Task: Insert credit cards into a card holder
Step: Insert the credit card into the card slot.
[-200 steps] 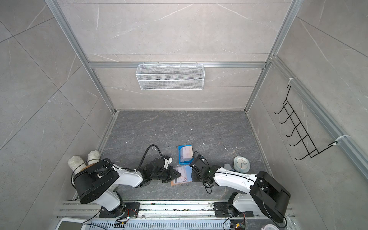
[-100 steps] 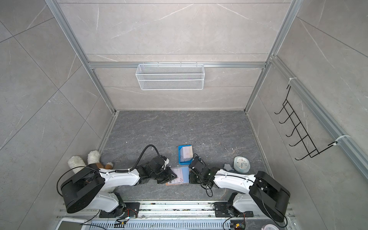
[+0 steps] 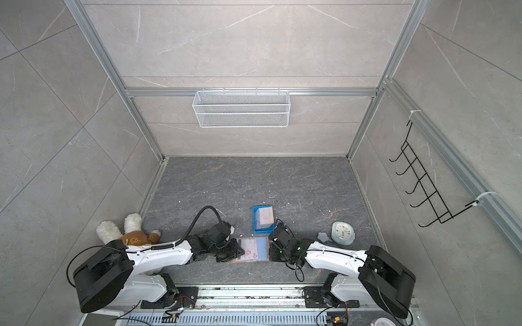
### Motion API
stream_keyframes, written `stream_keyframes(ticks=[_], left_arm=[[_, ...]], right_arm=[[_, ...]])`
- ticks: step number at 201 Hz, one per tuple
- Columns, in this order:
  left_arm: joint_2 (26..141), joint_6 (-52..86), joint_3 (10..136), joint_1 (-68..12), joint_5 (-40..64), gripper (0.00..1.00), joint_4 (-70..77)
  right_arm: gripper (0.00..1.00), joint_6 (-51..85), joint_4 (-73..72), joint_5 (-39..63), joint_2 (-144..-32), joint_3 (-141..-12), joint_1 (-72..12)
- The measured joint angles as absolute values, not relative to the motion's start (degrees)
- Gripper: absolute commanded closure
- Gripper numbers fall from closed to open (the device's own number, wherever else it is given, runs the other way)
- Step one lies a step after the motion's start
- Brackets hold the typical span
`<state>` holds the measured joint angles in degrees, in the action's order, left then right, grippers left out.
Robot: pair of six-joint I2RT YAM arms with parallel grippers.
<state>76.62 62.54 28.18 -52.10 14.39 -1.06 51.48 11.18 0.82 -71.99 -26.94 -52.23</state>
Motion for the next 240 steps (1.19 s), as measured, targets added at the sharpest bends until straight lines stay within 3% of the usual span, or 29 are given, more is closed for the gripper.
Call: stream_keyframes(ticks=[240], left_arm=[[84.3, 62.4, 31.0, -52.1, 17.1, 0.78, 7.4]], right_arm=[[0.89, 51.5, 7.9, 1.1, -75.7, -28.0, -52.2]])
